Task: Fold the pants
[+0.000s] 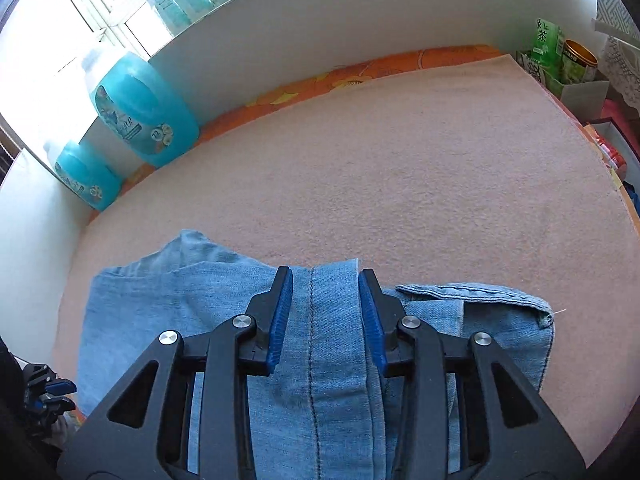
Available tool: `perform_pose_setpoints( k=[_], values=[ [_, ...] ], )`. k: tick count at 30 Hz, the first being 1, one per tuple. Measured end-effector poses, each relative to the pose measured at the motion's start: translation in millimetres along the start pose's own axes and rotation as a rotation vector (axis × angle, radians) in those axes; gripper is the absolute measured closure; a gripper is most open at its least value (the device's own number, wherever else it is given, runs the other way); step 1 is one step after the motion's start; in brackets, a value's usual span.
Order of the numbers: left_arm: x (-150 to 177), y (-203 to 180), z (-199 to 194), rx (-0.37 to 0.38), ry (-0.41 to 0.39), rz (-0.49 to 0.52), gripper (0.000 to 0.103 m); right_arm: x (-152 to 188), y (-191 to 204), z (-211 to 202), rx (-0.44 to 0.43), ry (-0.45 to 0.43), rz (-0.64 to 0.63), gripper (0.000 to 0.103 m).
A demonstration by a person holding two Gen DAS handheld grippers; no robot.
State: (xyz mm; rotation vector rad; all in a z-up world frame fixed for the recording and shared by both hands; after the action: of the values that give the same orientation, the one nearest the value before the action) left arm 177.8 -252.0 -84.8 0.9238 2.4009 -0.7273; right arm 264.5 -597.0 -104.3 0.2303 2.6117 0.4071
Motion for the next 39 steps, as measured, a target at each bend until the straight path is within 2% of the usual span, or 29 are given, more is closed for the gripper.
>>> perform_pose_setpoints(
  k=[1,2,6,11,15,17,18,19,23,25,26,28,29,31,34,35,37,39],
  values=[
    [2.5,7.0,-3.2,-0.014,-0.005,-0.011,0.088,1.7,4.6,-4.0,0.021,-0.017,-0.019,0.094],
    [4.1,13.3,-6.8,-0.026,-0.012,-0.029,0.088,3.1,8.2,-9.4,0.043,-0.04,-0.026,0.095],
    [10.1,39.6,-22.0,-0.065,-0.037,-0.093,0.088,9.4,11.2,-32.7,0.029,-0.093,-0.021,0.098],
    [19.9,63.8,-39.1,-0.115,-0.064,-0.141,0.088,12.3,-12.0,-56.8,0.177,-0.167,0.048,0.102],
    [24.2,75.8,-44.0,-0.144,-0.069,-0.161,0.088,9.2,-28.5,-49.9,0.032,-0.118,0.095,0.102],
    [26.0,80.3,-45.3,-0.149,-0.07,-0.173,0.088,7.2,-23.2,-38.0,-0.011,-0.069,0.075,0.093],
    [27.0,81.8,-47.2,-0.153,-0.072,-0.176,0.088,5.8,-20.0,-30.4,-0.008,-0.046,0.063,0.074],
    [27.6,82.5,-48.6,-0.156,-0.075,-0.176,0.088,4.4,-17.5,-22.9,0.019,-0.031,0.052,0.061],
    [28.6,83.5,-51.3,-0.163,-0.078,-0.174,0.088,-1.3,-17.4,7.0,0.066,0.052,0.045,0.061],
    [28.8,83.9,-49.8,-0.167,-0.07,-0.172,0.088,-4.1,-16.5,13.2,0.07,0.056,0.044,0.061],
    [29.4,84.0,-49.1,-0.17,-0.067,-0.17,0.088,-4.5,-13.9,14.8,0.068,0.055,0.04,0.062],
    [30.5,85.1,-47.8,-0.178,-0.063,-0.17,0.088,-2.9,-7.4,12.5,0.028,0.038,0.029,0.092],
    [31.5,86.5,-47.6,-0.176,-0.061,-0.173,0.088,-1.1,-3.4,7.3,0.027,0.016,0.016,0.095],
    [31.9,87.9,-47.2,-0.179,-0.061,-0.176,0.088,3.2,4.6,-8.9,0.059,-0.05,-0.002,0.099],
    [32.1,89.4,-46.0,-0.191,-0.057,-0.175,0.086,6.9,3.0,-40.8,0.099,-0.138,0.018,0.101],
    [32.3,90.4,-45.5,-0.197,-0.055,-0.173,0.078,8.2,-1.0,-50.7,0.112,-0.164,0.032,0.101],
    [33.9,91.5,-45.7,-0.218,-0.057,-0.166,0.068,10.4,-8.1,-58.1,0.115,-0.17,0.04,0.101],
    [35.9,93.4,-45.7,-0.215,-0.052,-0.168,0.067,11.9,-12.6,-49.5,0.142,-0.136,0.036,0.101]
  ],
)
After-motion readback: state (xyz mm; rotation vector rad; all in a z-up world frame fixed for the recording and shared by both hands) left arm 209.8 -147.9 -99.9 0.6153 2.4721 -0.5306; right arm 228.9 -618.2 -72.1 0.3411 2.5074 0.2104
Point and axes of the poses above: each gripper's, at about its wrist camera, not at the fingertips, and z roughly the way its jaws point, y to its left, x to its underside, the point moved 2 cm from there along z, roughly the way its jaws point, and after that the axes turned 7 degrees about y, right-handed, at the moved point
